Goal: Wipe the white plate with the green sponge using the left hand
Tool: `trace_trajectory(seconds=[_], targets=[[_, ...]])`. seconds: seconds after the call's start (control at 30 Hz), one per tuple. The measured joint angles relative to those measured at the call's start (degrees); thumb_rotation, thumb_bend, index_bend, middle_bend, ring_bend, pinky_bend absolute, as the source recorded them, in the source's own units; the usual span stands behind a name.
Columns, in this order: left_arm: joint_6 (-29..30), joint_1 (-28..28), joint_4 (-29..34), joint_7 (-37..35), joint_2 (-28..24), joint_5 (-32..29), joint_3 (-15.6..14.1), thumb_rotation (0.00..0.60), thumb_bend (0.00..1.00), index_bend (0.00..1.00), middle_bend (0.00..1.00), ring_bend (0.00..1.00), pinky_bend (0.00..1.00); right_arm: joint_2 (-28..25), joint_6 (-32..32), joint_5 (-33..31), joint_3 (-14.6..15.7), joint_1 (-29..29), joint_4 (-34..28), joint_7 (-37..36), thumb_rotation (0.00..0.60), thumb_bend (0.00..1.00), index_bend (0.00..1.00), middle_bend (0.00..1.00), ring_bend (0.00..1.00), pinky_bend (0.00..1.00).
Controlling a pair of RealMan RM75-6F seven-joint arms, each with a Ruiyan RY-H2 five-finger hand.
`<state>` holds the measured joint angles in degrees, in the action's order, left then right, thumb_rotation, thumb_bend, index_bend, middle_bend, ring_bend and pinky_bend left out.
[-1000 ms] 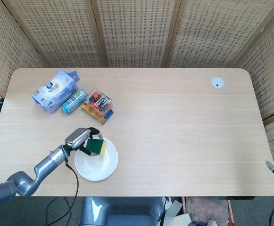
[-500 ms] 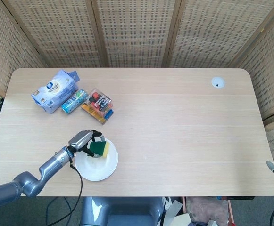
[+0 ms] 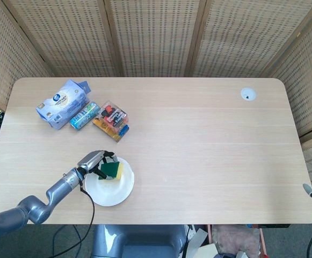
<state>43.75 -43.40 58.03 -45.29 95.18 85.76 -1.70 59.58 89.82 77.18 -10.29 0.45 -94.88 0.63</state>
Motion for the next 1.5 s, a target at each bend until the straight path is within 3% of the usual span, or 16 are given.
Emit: trace_trajectory(seconds=[0.17,0.37,0.6,1.17,1.5], targets=[[0.8,0.2,-0.3,-1.0,-0.1,0.9,-0.4,0.600,0.12,0.54,0.40,0.29,0.40,-0.1,0.3,0.2,0.0,-0.2,0.0,-0.3,0.600,0.00,0.00,0.00,0.00,0.00],[4.0,0.1,3.6,-1.2,-3.0,2.0,0.4,0.600,0.12,0.54,0.40,0.29,0.40,-0.3,0.6,0.4,0.1,-0.4,-0.2,-0.8,0.600,0.00,0.00,0.00,0.00,0.00],[4.3,-0.6,7.9,3.1,-5.6,2.3,1.0,0.600,0.12,0.54,0.40,0.29,0.40,-0.4,0.7,0.7,0.1,-0.4,-0.3,-0.9,0.600,0.00,0.00,0.00,0.00,0.00],[-1.4,-1.1,1.6,5.5,0.7,-1.4,1.1,0.600,0.12,0.54,0.40,0.29,0.40,-0.7,0.3,0.1,-0.1,-0.4,-0.2,-1.9,0.600,0.00,0.00,0.00,0.00,0.00],[2.7,-1.1,5.2,4.6,-2.5,0.0,2.5,0.600,0.12,0.54,0.40,0.29,0.40,-0.7,0.4,0.3,0.0,-0.4,-0.4,-1.8,0.600,0.00,0.00,0.00,0.00,0.00]])
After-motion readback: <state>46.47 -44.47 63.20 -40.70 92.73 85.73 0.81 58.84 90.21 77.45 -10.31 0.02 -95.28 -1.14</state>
